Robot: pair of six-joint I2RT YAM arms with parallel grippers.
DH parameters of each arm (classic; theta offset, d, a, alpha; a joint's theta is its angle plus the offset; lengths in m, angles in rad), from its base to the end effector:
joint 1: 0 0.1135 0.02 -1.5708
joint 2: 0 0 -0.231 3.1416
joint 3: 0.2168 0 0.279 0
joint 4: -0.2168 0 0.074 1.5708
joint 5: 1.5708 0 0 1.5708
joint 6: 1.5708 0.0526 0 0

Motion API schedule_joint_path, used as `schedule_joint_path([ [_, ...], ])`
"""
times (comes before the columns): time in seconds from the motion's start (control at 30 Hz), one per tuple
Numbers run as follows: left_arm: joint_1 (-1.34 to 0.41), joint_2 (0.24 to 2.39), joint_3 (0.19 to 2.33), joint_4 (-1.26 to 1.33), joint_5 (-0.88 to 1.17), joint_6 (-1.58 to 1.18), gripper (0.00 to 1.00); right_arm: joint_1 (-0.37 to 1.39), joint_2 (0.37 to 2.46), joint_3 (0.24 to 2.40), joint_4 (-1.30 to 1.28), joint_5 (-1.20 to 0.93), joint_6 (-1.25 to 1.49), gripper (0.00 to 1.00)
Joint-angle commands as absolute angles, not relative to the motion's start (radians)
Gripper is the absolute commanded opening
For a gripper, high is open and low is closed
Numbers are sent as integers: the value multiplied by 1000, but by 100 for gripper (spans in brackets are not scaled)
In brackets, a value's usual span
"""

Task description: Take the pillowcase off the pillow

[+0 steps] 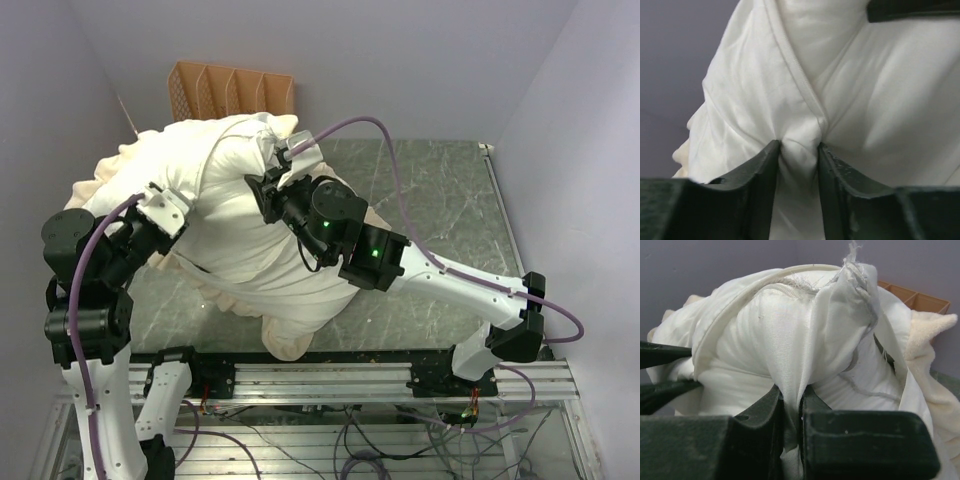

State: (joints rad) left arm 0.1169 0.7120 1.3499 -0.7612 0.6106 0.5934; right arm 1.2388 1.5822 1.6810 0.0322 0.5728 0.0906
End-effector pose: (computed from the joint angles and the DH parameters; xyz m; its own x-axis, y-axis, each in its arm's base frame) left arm 0.1470 -0.0131 0.4605 0.1613 0.4802 -0.8622 0.4576 0.7376 0.4965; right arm 0.1590 0.3736 0.4465 -0.0136 0.1937 -0.9810 -0.6207 0.7675 0.1602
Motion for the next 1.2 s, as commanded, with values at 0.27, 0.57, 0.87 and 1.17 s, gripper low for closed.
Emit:
schedule_joint_path([
  [0.27,124,670,1263,-440,245,529,22,1239,1498,1573,-10,592,94,0],
  [0.57,125,675,1248,-320,85,496,14,1223,1401,1495,-9,594,75,0],
  [0.87,125,719,1271,-340,38,424,7,1191,1093,1254,92,439,130,0],
  [1.17,126,771,1352,-546,373,258,10,1177,942,1170,135,541,164,0],
])
